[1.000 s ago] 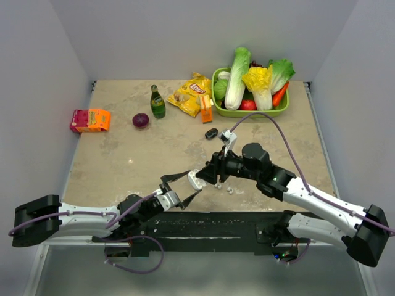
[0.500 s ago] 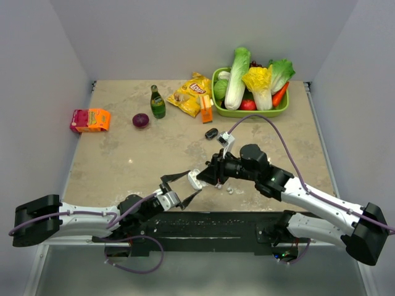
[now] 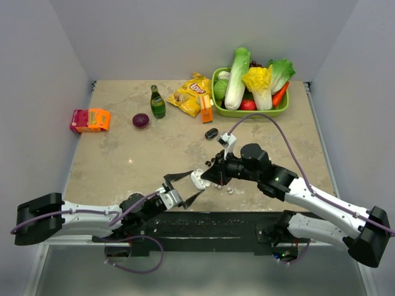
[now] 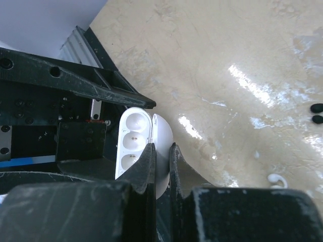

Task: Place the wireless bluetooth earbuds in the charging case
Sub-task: Open the charging case.

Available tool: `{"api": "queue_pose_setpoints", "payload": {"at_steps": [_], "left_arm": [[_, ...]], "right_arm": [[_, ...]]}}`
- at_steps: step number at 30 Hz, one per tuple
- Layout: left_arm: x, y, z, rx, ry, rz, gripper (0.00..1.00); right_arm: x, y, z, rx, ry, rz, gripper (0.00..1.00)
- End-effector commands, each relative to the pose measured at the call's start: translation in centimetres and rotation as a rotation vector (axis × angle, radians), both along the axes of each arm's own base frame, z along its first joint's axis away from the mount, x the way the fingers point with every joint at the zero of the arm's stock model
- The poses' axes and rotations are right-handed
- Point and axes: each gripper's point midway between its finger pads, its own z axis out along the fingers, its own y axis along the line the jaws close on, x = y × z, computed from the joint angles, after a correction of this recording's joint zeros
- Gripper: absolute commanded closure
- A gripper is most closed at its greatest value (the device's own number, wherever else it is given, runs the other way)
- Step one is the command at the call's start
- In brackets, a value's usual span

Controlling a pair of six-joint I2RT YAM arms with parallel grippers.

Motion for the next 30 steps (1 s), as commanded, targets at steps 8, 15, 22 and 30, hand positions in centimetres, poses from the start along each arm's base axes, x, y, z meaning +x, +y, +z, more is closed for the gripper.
{"api": "queue_pose_setpoints", "payload": {"at_steps": [8,15,22,30], "left_arm": [[1.5,-0.3,-2.2,-0.003,0.215,0.091,0.19],[0.4,-1.2,-1.0,-0.050,0.341,-0.025,0.11],[-3.0,-0.3,2.5,-0.181,0.385,-0.389,0.20],[-3.2,-2.1,3.1,-0.136,0.394,-0.479,0.17]], "right_arm": [[1.5,-2.9,7.8,-0.079,-0.362,-0.041,1.00],[1.4,-4.0,8.9,-0.133,-0.529,-0.094,1.00],[-0.9,-3.5,8.3,-0.276,-0.603,0.059,1.00],[-1.7,-2.3,6.6,-0.331,-0.590,0.095,1.00]]}}
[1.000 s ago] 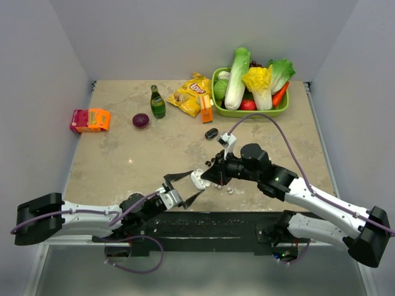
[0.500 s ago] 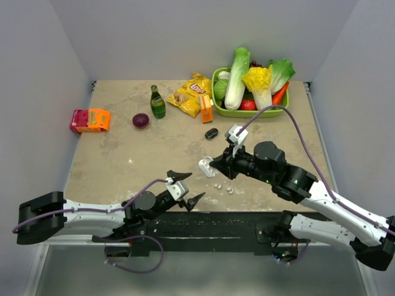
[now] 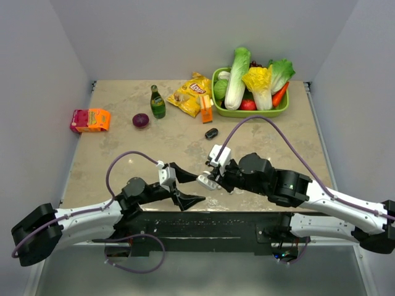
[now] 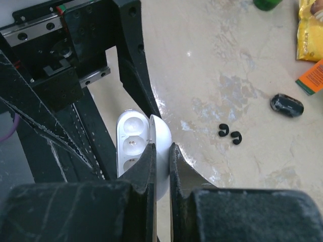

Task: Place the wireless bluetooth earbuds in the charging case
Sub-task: Open the charging case.

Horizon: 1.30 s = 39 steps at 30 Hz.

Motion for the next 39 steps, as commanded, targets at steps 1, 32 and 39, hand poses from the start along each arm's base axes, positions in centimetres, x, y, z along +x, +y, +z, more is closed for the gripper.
{"api": "queue_pose_setpoints", "payload": {"at_steps": [1,32,39], "left_arm": [[-1.5,-1.1,3.3,-0.075,-0.036,-0.125,0.17],[-1.2,-1.7,3.9,-0.102,-0.074,-0.133,0.33],[-1.1,-1.7,4.0,-0.098,-0.081,-0.130,0.36]], "right_arm": [[0.0,-0.1,1.6,0.010,-0.053,-0.003,1.00],[-1.4,2.3,-0.5,-0.014,0.008,0.091,1.00],[-1.4,2.5,-0.7,-0.018,0.014,0.096,1.00]]}}
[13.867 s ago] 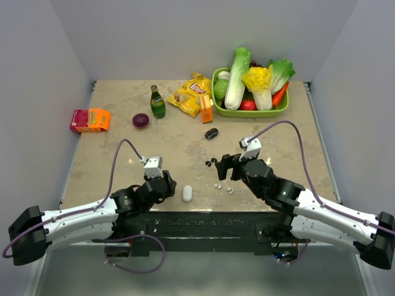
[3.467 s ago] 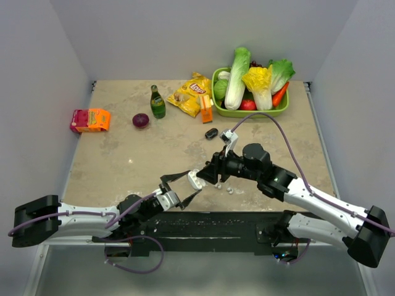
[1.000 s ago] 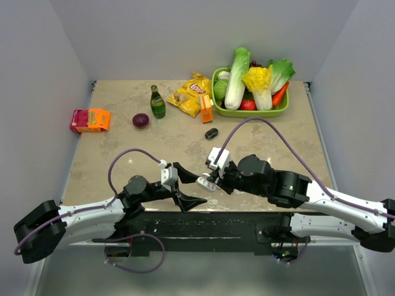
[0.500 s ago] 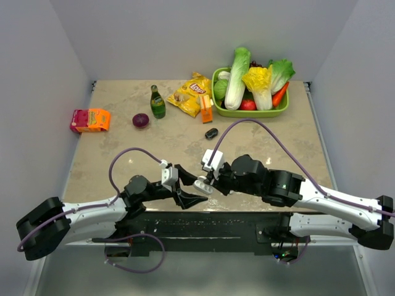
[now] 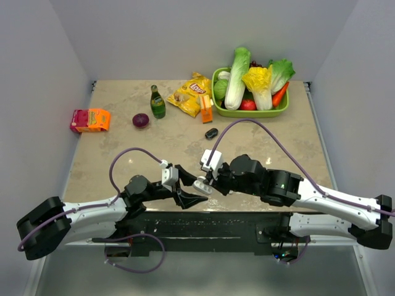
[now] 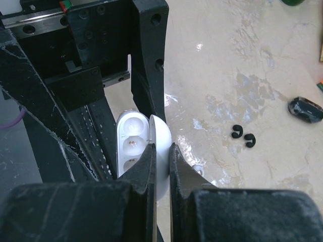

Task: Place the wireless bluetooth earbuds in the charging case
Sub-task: Open the charging case.

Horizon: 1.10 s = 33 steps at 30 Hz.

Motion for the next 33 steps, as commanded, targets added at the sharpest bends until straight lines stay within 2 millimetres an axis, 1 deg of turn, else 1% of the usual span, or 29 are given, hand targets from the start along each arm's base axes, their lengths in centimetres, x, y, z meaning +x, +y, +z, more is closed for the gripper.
{"api": "queue_pose_setpoints", "payload": {"at_steps": [1,6,7,9,10,13,18,21,22,24,25,26,27,28,29,30,31,32,33], "left_arm": [[0.4,-0.2,3.4,-0.086,-0.078,0.007,0.37],[0.7,-0.2,3.5,-0.079,-0.077,0.018,0.35],[0.6,-0.3,3.4,-0.075,-0.076,0.014,0.37],[0.7,-0.4,3.2,-0.067,-0.080,0.014,0.42],[0.6,-0.4,3.1,-0.063,-0.080,0.008,0.50],[0.6,-0.6,2.8,-0.053,-0.081,-0.001,0.62],[0.5,-0.6,2.7,-0.051,-0.076,-0.004,0.64],[0.5,-0.7,2.5,-0.046,-0.076,-0.009,0.81],[0.4,-0.7,2.5,-0.046,-0.075,-0.011,0.91],[0.4,-0.7,2.3,-0.046,-0.070,-0.012,0.97],[0.5,-0.7,2.2,-0.043,-0.065,-0.006,1.00],[0.6,-0.6,2.2,-0.045,-0.062,-0.002,1.00],[0.6,-0.6,2.0,-0.043,-0.059,0.000,1.00],[0.8,-0.4,2.0,-0.046,-0.056,0.015,1.00],[0.9,-0.3,1.9,-0.046,-0.053,0.024,1.00],[0.9,-0.1,1.5,-0.042,-0.048,0.035,1.00],[1.2,0.2,1.8,-0.052,-0.048,0.060,1.00],[1.3,0.4,1.7,-0.058,-0.050,0.074,1.00],[1.3,0.8,1.2,-0.053,-0.043,0.090,1.00]], "right_arm": [[-0.2,0.9,1.1,0.041,-0.007,0.023,1.00],[-0.1,1.0,1.1,0.040,-0.008,0.020,1.00],[-0.2,1.0,1.2,0.042,-0.009,0.022,1.00],[-0.1,0.9,1.2,0.043,-0.009,0.020,1.00],[-0.1,1.0,1.2,0.043,-0.009,0.020,1.00],[-0.1,1.0,1.2,0.041,-0.010,0.021,1.00],[-0.2,0.9,1.3,0.049,-0.008,0.020,1.00],[-0.1,0.9,1.5,0.061,-0.005,0.008,1.00],[-0.1,0.9,1.5,0.068,-0.001,0.002,0.89],[-0.2,0.8,2.2,0.114,0.027,-0.028,0.72],[0.1,0.8,2.7,0.146,0.020,-0.049,0.60],[0.3,0.8,3.2,0.170,0.019,-0.068,0.54],[0.8,0.3,4.1,0.209,0.015,-0.111,0.49],[1.1,0.2,5.0,0.243,0.010,-0.134,0.41],[1.4,0.0,5.6,0.265,0.005,-0.162,0.39],[2.1,-0.6,6.2,0.292,-0.001,-0.216,0.37],[2.4,-1.2,7.3,0.335,-0.010,-0.246,0.33],[2.8,-1.7,7.8,0.360,-0.016,-0.273,0.31],[3.5,-2.4,7.9,0.388,-0.006,-0.322,0.29]]}}
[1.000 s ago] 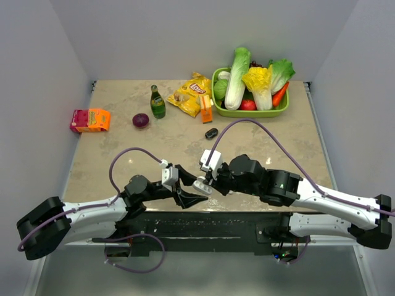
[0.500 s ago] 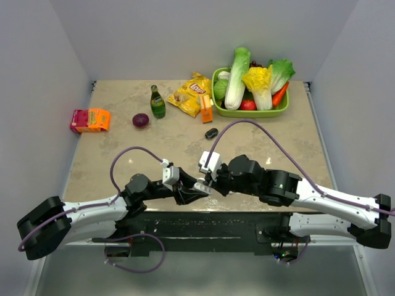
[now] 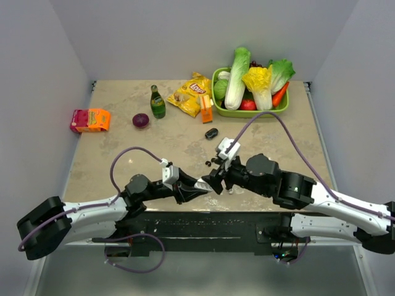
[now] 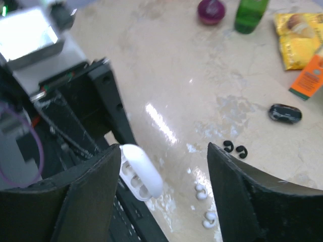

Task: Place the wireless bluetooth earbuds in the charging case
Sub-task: Open the charging case.

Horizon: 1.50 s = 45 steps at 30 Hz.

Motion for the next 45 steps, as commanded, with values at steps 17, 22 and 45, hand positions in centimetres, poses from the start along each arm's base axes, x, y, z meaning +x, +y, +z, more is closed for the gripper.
{"api": "queue_pose_setpoints", "payload": {"at_steps": [17,22,45], "left_arm": [[0.5,4.2,1.2,-0.161,-0.031,0.168,1.00],[0.3,3.7,1.0,-0.138,-0.032,0.144,1.00],[-0.3,1.6,2.9,-0.119,-0.045,0.042,1.00]], "right_arm": [[1.0,-1.1,1.2,0.264,0.129,0.030,0.14],[-0.2,-0.2,2.1,0.281,0.109,0.129,0.09],[-0.6,2.2,-1.7,0.067,0.119,0.188,0.29]]}}
